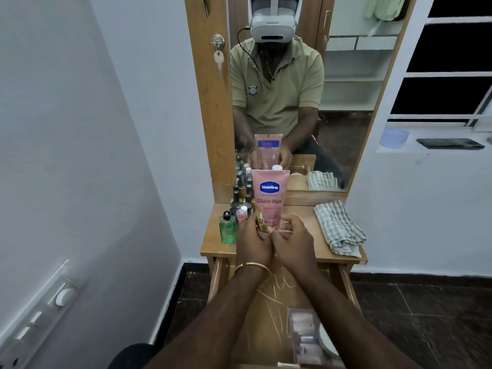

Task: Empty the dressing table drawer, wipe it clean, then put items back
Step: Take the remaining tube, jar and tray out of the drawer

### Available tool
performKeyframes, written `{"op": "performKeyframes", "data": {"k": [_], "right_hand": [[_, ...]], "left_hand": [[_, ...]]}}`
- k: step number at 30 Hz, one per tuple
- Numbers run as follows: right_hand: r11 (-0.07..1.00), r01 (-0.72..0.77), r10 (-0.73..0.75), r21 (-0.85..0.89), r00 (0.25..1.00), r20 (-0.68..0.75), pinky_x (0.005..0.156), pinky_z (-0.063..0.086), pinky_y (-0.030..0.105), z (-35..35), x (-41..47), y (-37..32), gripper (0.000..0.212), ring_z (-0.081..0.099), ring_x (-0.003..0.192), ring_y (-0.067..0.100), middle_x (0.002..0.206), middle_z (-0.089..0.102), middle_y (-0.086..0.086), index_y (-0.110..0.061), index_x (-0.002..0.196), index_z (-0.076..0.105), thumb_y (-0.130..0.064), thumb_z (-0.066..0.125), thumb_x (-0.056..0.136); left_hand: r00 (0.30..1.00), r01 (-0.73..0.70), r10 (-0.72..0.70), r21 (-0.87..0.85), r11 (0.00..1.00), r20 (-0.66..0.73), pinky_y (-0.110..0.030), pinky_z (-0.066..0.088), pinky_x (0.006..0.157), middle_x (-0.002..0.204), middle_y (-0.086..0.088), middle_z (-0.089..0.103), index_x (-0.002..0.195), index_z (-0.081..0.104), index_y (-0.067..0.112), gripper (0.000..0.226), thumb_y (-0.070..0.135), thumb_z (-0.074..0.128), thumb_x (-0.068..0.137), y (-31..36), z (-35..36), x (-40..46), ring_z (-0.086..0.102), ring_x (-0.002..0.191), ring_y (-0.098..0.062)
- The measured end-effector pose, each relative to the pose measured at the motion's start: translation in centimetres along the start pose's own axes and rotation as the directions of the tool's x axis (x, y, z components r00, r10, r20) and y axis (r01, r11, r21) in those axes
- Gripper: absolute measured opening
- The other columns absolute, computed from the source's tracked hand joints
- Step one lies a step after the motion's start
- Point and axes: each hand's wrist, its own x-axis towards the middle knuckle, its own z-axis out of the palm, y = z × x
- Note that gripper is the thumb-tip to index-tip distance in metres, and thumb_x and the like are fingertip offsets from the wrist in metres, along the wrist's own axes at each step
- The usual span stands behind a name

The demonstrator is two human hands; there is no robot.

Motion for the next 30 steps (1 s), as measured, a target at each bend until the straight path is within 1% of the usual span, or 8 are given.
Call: {"op": "performKeyframes", "data": {"k": [2,6,9,12,18,21,25,30], "right_hand": [[1.000,-0.012,0.012,0.006,1.000,0.001,0.068,0.046,0.013,0.1,0.7,0.0,0.041,0.064,0.089,0.009,0.109,0.063,-0.006,-0.021,0.124,0.056,-0.019,0.072,0.087],[0.999,-0.035,0.034,0.033,0.999,0.006,0.065,0.041,0.010,0.5,1.9,-0.2,0.043,0.063,0.087,0.007,0.109,0.060,-0.006,-0.019,0.125,0.056,-0.017,0.073,0.086],[0.998,-0.050,0.050,0.022,0.999,0.016,0.061,0.037,0.007,0.6,2.8,-0.4,0.043,0.060,0.087,0.006,0.108,0.056,-0.008,-0.018,0.126,0.055,-0.018,0.072,0.086],[0.998,-0.054,0.053,0.029,0.998,0.024,0.061,0.037,0.007,0.7,3.4,-0.3,0.042,0.055,0.079,-0.002,0.102,0.055,-0.010,-0.017,0.124,0.055,-0.017,0.073,0.086],[0.998,-0.056,0.055,0.040,0.998,0.028,0.062,0.037,0.006,0.9,4.0,-0.1,0.045,0.054,0.079,-0.004,0.101,0.053,-0.011,-0.017,0.126,0.054,-0.015,0.073,0.085],[0.998,-0.057,0.055,0.039,0.998,0.032,0.065,0.039,0.007,1.0,4.0,-0.1,0.047,0.058,0.086,0.003,0.101,0.054,-0.011,-0.015,0.127,0.054,-0.015,0.074,0.085],[0.996,-0.080,0.079,0.031,0.996,0.052,0.067,0.038,0.009,0.8,3.8,-0.2,0.050,0.056,0.098,0.007,0.112,0.057,-0.005,-0.017,0.130,0.051,-0.019,0.074,0.085],[0.995,-0.088,0.086,0.052,0.995,0.054,0.068,0.043,0.015,0.1,2.9,0.1,0.046,0.060,0.098,0.010,0.109,0.054,-0.008,-0.024,0.123,0.050,-0.022,0.075,0.084]], "left_hand": [[1.000,-0.019,0.019,-0.006,1.000,0.014,-0.021,0.046,0.081,0.103,0.006,0.057,0.119,0.059,0.022,0.035,0.008,0.059,0.087,-0.1,0.4,0.3,0.057,0.096,-0.013],[0.999,-0.020,0.021,-0.016,1.000,0.039,-0.007,0.040,0.073,0.111,0.003,0.062,0.123,0.052,0.019,0.034,0.007,0.051,0.092,-0.1,1.2,0.6,0.057,0.094,-0.008],[0.999,-0.016,0.017,-0.019,1.000,0.044,-0.020,0.049,0.080,0.111,0.000,0.063,0.121,0.050,0.020,0.032,0.009,0.055,0.092,-0.3,1.7,1.2,0.058,0.095,-0.010],[0.998,-0.024,0.026,-0.034,0.999,0.057,-0.031,0.054,0.089,0.115,0.001,0.063,0.125,0.049,0.022,0.038,0.010,0.056,0.091,-0.5,2.0,1.8,0.059,0.102,-0.011],[0.997,-0.021,0.024,-0.040,0.999,0.072,-0.033,0.052,0.095,0.122,0.002,0.061,0.133,0.045,0.023,0.045,0.013,0.058,0.091,-1.0,2.4,2.3,0.058,0.109,-0.011],[0.996,-0.022,0.027,-0.057,0.998,0.085,-0.033,0.052,0.095,0.121,0.004,0.062,0.131,0.046,0.025,0.045,0.013,0.058,0.090,-1.1,2.4,2.4,0.058,0.109,-0.009],[0.995,-0.029,0.033,-0.043,0.999,0.094,-0.033,0.052,0.097,0.122,0.007,0.061,0.130,0.045,0.028,0.045,0.016,0.060,0.090,-1.3,2.4,2.3,0.057,0.112,-0.008],[0.995,-0.043,0.046,-0.035,0.998,0.087,-0.036,0.048,0.101,0.127,-0.001,0.060,0.136,0.045,0.019,0.044,0.011,0.046,0.092,-0.6,1.7,1.3,0.056,0.116,-0.017]]}}
